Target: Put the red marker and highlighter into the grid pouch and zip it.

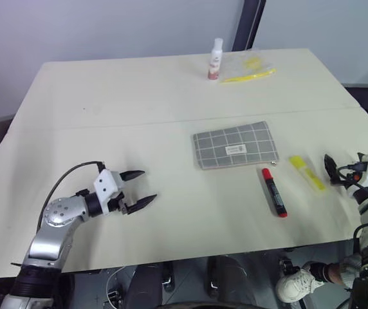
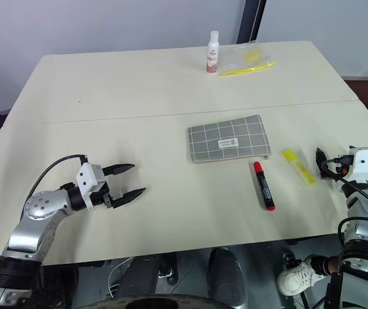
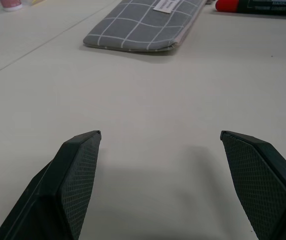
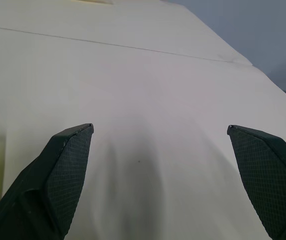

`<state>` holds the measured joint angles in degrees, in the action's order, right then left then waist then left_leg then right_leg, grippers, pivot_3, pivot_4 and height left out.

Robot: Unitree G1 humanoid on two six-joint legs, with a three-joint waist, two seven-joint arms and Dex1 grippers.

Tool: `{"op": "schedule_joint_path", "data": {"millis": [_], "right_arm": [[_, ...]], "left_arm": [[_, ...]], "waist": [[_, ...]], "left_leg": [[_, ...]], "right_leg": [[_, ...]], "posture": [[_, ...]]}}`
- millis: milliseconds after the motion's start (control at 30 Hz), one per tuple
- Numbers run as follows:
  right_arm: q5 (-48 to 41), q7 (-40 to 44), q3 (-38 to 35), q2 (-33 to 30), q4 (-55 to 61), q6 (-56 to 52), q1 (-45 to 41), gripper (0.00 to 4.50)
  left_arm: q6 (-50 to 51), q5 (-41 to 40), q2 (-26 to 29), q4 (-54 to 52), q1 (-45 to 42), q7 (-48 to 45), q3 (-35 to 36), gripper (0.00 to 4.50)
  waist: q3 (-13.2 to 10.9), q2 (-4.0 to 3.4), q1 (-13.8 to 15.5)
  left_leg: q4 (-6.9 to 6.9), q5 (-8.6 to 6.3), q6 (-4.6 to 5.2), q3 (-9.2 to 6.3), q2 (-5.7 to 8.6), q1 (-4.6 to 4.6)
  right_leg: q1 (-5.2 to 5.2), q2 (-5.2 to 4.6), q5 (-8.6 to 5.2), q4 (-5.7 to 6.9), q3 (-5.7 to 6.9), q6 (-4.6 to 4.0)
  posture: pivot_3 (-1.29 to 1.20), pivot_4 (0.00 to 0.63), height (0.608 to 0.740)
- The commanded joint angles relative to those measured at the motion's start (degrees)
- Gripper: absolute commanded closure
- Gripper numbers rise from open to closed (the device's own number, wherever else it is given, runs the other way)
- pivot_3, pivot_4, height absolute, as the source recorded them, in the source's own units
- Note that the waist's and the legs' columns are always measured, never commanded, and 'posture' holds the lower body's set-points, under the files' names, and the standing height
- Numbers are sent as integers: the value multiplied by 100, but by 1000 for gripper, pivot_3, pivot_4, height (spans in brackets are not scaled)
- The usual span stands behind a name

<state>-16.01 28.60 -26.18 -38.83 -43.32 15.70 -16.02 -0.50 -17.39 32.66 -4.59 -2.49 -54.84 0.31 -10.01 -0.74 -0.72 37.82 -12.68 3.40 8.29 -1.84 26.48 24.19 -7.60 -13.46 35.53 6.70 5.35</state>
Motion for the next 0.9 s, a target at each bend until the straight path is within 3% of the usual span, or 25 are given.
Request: {"op": "schedule_joint_path", "data": {"millis": [33,900], "right_arm": [[-58,-29,-135,-88,-72,180,-53,46],[-115,129,-26,-57,113,125,-206,46]], "left_arm": [[-141,20,-39,-160,11,-2,-57,474],[-606,298,-92,258,-307,199,-74,474]], "waist": [[0,0,-1],[1,-2,-5]], "left_leg": [[0,0,0,0,0,0],[0,1,0,0,0,0]], "right_leg": [[0,0,0,0,0,0],[-8,1,1,2,-1,2]], "posture": [[0,150,740],[0,150,740]]}}
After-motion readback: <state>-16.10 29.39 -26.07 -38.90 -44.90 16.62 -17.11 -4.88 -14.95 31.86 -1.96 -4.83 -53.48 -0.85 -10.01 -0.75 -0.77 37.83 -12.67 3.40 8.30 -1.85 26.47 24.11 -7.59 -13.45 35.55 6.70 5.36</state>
